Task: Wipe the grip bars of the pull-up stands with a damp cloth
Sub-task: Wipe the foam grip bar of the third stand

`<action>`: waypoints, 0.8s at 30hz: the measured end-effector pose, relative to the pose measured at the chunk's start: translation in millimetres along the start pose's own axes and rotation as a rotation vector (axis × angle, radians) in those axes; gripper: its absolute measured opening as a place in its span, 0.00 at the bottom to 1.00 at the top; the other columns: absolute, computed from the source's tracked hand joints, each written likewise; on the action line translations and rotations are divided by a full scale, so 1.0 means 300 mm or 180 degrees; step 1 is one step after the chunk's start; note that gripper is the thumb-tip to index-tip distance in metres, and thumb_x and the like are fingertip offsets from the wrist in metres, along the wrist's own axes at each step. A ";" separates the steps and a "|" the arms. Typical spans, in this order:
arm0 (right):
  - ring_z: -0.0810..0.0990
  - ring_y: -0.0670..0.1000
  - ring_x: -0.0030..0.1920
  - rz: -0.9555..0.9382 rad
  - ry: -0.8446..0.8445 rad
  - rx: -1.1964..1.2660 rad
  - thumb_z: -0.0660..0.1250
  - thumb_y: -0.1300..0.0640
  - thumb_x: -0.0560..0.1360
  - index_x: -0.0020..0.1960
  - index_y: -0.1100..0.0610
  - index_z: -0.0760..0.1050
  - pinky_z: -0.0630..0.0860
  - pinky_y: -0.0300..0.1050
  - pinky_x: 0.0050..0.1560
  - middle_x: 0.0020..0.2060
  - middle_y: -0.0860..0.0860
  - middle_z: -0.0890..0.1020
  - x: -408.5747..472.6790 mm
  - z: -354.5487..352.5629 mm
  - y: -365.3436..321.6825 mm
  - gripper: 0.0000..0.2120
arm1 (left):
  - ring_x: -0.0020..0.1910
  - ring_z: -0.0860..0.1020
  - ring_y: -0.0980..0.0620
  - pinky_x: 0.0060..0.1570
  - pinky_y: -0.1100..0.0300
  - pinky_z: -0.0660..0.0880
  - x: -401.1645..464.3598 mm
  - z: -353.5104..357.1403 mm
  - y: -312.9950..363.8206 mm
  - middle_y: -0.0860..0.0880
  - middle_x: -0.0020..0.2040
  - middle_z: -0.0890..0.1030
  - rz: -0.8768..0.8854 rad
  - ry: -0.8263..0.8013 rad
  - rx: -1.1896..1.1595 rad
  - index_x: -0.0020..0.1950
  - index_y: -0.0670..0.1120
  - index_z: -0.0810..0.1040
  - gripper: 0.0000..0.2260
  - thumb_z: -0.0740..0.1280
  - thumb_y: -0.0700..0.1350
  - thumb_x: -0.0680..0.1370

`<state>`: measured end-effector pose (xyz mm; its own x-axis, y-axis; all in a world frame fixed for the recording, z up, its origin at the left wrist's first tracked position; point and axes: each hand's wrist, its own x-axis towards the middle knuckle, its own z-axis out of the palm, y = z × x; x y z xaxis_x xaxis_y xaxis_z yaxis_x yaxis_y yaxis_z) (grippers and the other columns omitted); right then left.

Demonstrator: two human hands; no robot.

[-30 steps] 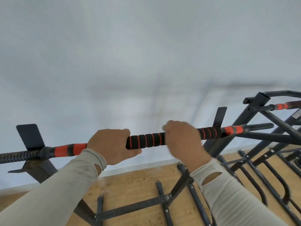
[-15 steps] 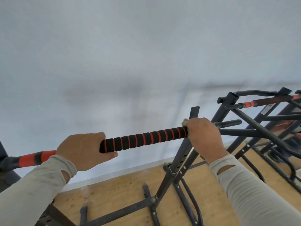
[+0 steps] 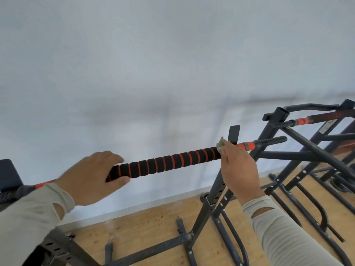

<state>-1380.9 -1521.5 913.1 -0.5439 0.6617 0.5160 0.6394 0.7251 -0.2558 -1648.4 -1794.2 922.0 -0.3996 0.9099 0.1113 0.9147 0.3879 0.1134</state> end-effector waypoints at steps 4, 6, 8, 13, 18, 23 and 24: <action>0.82 0.52 0.46 0.0217 0.0059 0.0087 0.61 0.55 0.84 0.52 0.56 0.80 0.83 0.53 0.51 0.46 0.50 0.85 -0.012 0.012 -0.011 0.09 | 0.55 0.77 0.58 0.58 0.58 0.75 -0.011 -0.055 -0.076 0.61 0.59 0.77 -0.0504 -0.0653 -0.0054 0.61 0.59 0.74 0.36 0.49 0.82 0.67; 0.82 0.52 0.47 0.0195 0.0097 0.0134 0.62 0.55 0.83 0.51 0.56 0.80 0.83 0.53 0.53 0.46 0.50 0.86 -0.026 0.014 -0.042 0.09 | 0.38 0.80 0.57 0.42 0.61 0.77 -0.019 -0.038 -0.069 0.57 0.42 0.81 -0.0526 -0.0693 -0.0085 0.46 0.57 0.74 0.35 0.45 0.83 0.63; 0.83 0.53 0.50 0.0099 0.0150 0.0154 0.64 0.57 0.83 0.51 0.56 0.81 0.81 0.53 0.59 0.49 0.51 0.86 -0.045 0.017 -0.104 0.08 | 0.33 0.79 0.57 0.37 0.61 0.76 -0.023 -0.032 -0.057 0.54 0.35 0.80 -0.0576 -0.0603 0.0014 0.42 0.56 0.72 0.32 0.47 0.81 0.65; 0.84 0.53 0.51 -0.0788 0.0120 0.0258 0.68 0.64 0.76 0.49 0.52 0.82 0.79 0.50 0.63 0.49 0.50 0.86 -0.136 0.115 -0.452 0.08 | 0.32 0.78 0.57 0.36 0.60 0.75 -0.044 -0.029 -0.050 0.53 0.34 0.79 -0.0603 -0.0393 0.0255 0.42 0.55 0.69 0.30 0.50 0.80 0.69; 0.80 0.53 0.65 -0.1514 -0.0088 0.0781 0.58 0.61 0.81 0.57 0.57 0.81 0.68 0.48 0.74 0.57 0.53 0.85 -0.205 0.205 -0.664 0.12 | 0.31 0.77 0.58 0.33 0.61 0.73 -0.076 -0.024 -0.046 0.54 0.33 0.78 -0.0471 -0.0145 0.0450 0.42 0.55 0.65 0.28 0.52 0.79 0.70; 0.83 0.53 0.57 -0.1491 0.0126 0.0178 0.65 0.63 0.80 0.57 0.57 0.82 0.79 0.49 0.60 0.59 0.52 0.85 -0.159 0.135 -0.444 0.09 | 0.29 0.77 0.58 0.33 0.61 0.75 -0.093 -0.027 -0.054 0.54 0.32 0.78 -0.0399 -0.0071 0.0283 0.43 0.55 0.66 0.24 0.52 0.76 0.73; 0.84 0.53 0.52 -0.1272 0.0090 -0.0071 0.67 0.64 0.78 0.55 0.57 0.82 0.81 0.49 0.55 0.55 0.52 0.86 -0.141 0.102 -0.390 0.08 | 0.29 0.77 0.58 0.32 0.61 0.75 -0.098 -0.027 -0.054 0.53 0.32 0.78 -0.0356 -0.0020 0.0258 0.42 0.56 0.65 0.23 0.51 0.74 0.75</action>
<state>-1449.5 -1628.5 896.2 -0.7372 0.3226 0.5937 0.3923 0.9198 -0.0127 -1652.0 -1828.3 924.9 -0.4993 0.8611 0.0962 0.8664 0.4974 0.0445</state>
